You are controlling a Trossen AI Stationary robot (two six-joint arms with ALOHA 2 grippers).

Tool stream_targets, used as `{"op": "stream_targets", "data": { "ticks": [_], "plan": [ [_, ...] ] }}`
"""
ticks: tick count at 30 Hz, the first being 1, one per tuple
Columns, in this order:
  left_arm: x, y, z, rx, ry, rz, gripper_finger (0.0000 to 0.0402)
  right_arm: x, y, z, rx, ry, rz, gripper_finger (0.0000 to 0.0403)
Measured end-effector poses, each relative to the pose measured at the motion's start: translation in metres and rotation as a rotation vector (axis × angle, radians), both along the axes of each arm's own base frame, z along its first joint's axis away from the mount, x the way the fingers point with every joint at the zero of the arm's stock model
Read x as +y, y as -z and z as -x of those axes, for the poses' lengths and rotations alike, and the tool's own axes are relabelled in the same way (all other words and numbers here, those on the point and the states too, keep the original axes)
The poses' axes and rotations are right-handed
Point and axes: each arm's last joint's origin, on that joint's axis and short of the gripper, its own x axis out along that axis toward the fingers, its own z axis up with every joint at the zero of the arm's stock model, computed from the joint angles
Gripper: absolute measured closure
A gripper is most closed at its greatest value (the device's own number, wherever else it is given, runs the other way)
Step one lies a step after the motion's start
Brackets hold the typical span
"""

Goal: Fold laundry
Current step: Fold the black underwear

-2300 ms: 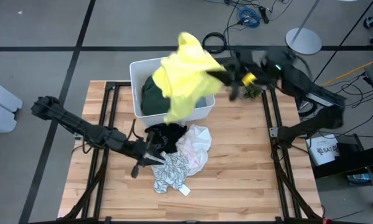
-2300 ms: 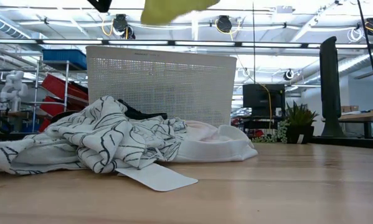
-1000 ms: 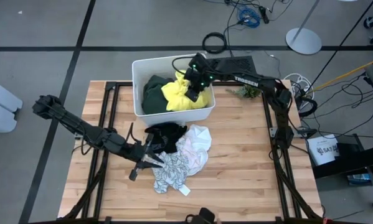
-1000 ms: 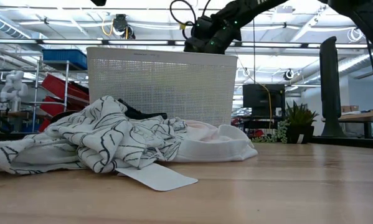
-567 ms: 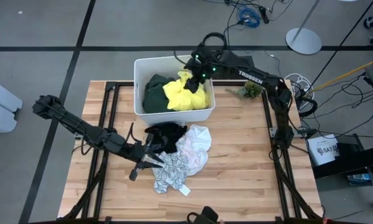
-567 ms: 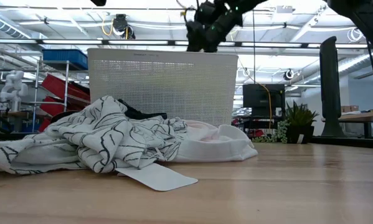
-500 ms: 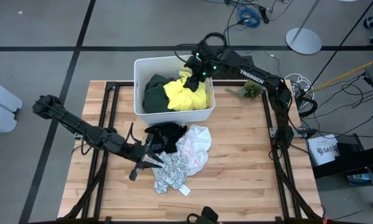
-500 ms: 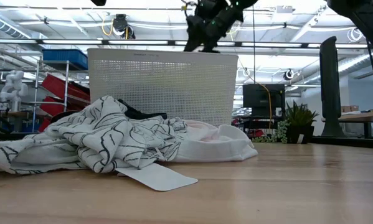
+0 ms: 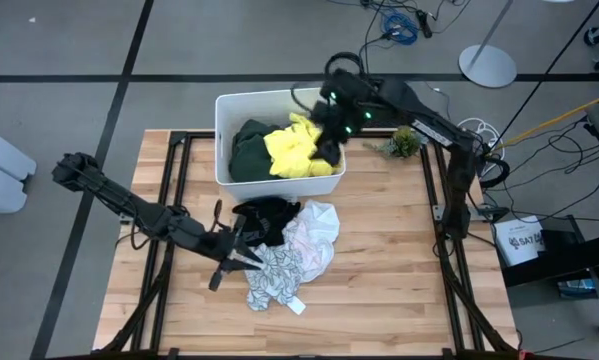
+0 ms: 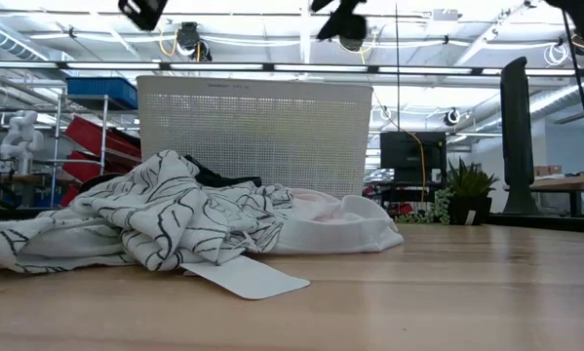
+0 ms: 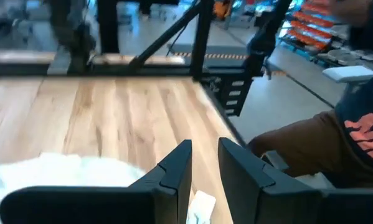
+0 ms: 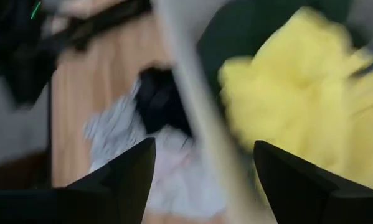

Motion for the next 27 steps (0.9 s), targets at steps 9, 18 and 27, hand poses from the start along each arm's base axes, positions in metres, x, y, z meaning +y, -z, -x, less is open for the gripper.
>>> {"op": "stream_targets", "data": {
  "ticks": [9,18,27],
  "plan": [
    [0.015,0.022,0.005,0.208,-0.413,-0.013,0.0316,0.118,-0.003,0.009,0.182,-0.329,0.003,0.0147],
    [0.02,0.042,0.006,0.38,-0.531,0.036,0.0316,0.212,0.039,0.01,0.394,-0.268,0.374,0.0147],
    [0.011,0.066,-0.004,0.516,-0.395,-0.075,0.0316,0.244,0.133,0.067,0.587,-0.076,0.435,0.0147]
  ]
}}
